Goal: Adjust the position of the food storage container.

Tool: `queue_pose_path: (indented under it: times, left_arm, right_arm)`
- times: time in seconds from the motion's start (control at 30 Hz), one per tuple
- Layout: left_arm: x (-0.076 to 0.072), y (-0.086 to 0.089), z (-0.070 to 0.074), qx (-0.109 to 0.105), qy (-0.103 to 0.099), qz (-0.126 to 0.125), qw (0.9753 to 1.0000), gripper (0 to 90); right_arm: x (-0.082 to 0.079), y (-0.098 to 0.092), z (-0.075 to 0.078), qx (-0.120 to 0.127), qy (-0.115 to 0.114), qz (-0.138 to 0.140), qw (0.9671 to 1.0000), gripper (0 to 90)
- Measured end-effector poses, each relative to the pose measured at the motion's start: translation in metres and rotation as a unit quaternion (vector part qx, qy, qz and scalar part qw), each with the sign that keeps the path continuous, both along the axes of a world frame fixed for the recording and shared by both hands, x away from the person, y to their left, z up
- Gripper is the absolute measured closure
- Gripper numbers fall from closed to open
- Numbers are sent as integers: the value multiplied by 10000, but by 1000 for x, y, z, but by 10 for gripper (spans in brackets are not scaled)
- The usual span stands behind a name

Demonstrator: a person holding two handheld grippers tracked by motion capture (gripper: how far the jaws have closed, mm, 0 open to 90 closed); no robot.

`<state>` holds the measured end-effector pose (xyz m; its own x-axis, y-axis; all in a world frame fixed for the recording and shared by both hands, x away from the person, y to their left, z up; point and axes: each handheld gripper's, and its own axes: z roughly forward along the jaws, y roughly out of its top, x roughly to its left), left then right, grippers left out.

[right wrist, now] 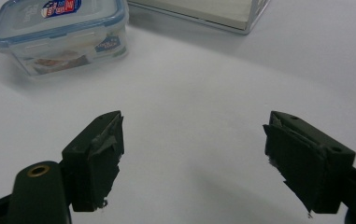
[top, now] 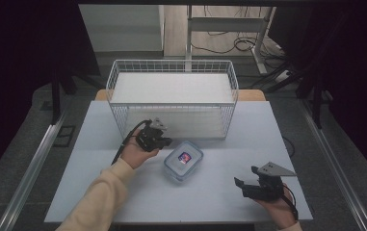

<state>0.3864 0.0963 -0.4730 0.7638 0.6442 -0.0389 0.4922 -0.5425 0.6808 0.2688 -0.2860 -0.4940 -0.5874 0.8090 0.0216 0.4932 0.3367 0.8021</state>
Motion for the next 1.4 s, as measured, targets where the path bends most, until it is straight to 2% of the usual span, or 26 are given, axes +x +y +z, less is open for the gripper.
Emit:
queue_pose_path:
  times: [0.1, 0.17, 0.3, 0.57, 0.67, 0.8, 0.9, 0.97, 1.0, 1.1, 1.17, 1.23, 1.4]
  left_arm:
    - [8, -8, -3, 305, 2, -47, 9995, 900]
    - [12, -13, -5, 314, 27, -53, 9995, 900]
    - [20, -23, -11, 519, 131, -138, 9985, 900]
    - [28, -36, -20, 634, 241, -384, 9970, 900]
    - [29, -38, -21, 689, 195, -429, 9965, 900]
    - [29, -46, -20, 705, 155, -634, 9954, 900]
    - [26, -58, -19, 800, 85, -851, 9931, 900]
    - [23, -68, -18, 789, 95, -1008, 9917, 900]
    - [20, -76, -19, 811, 110, -1237, 9889, 900]
    - [16, -83, -19, 833, 80, -1330, 9876, 900]
    - [11, -92, -18, 857, 76, -1517, 9847, 900]
    - [9, -95, -17, 857, 92, -1560, 9840, 900]
    - [1, -109, -15, 914, 69, -1863, 9782, 900]
  right_arm:
    - [1, -1, -1, -14, 1, -11, 10000, 196]
    - [1, -1, -1, -6, 12, -7, 10000, 197]
    - [1, -1, -1, -9, 17, -17, 10000, 197]
    - [2, -3, -2, -15, 16, -36, 10000, 197]
    - [2, -3, -2, -14, 11, -37, 10000, 197]
    - [2, -3, -1, -18, 2, -32, 10000, 197]
    - [3, -3, -2, -11, 18, -28, 10000, 197]
    - [3, -3, -2, -14, 18, -30, 10000, 197]
    - [2, -3, -2, -11, 16, -36, 10000, 197]
    - [2, -3, -2, -7, 22, -48, 10000, 197]
    - [2, -4, -2, -3, 25, -47, 10000, 197]
    - [3, -4, -2, -10, 25, -45, 10000, 197]
    - [3, -4, -2, -3, 27, -49, 10000, 197]
